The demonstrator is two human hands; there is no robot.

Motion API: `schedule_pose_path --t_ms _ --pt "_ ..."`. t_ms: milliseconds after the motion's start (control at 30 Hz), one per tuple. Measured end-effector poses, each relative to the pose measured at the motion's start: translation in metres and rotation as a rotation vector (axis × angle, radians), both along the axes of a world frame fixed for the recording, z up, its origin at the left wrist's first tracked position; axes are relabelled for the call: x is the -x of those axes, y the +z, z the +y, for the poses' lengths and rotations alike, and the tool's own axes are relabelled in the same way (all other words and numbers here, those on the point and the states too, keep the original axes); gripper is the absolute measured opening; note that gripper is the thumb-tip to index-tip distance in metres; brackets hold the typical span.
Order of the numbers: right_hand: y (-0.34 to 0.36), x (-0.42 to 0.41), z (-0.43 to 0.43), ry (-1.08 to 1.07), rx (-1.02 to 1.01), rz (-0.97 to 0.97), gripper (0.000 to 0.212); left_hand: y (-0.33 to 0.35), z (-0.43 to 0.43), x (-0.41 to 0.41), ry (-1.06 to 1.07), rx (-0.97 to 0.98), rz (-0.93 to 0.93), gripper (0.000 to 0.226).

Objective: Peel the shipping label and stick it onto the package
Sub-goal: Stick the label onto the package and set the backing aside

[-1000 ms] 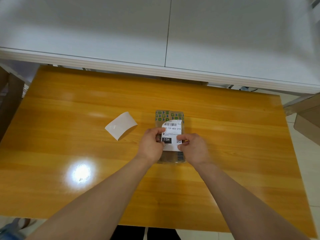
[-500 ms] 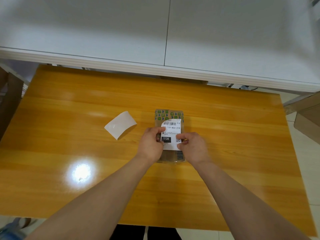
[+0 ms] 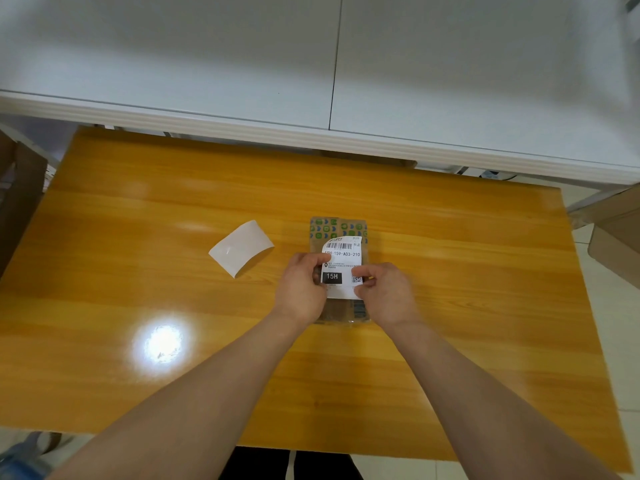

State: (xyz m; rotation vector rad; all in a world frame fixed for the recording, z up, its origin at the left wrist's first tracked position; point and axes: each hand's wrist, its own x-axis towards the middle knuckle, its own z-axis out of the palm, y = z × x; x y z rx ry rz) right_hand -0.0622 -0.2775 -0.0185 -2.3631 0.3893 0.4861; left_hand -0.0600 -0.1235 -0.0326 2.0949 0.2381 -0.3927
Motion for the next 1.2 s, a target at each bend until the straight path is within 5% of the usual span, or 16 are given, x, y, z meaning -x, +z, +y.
schedule_pose_path --t_ms 500,1200 --pt "-0.003 -0.002 0.001 0.043 0.041 0.029 0.033 -0.003 -0.001 0.001 -0.106 -0.105 -0.04 0.042" --pt "0.013 0.004 0.008 0.147 0.117 0.131 0.058 0.002 -0.002 0.001 -0.216 -0.197 -0.028 0.056"
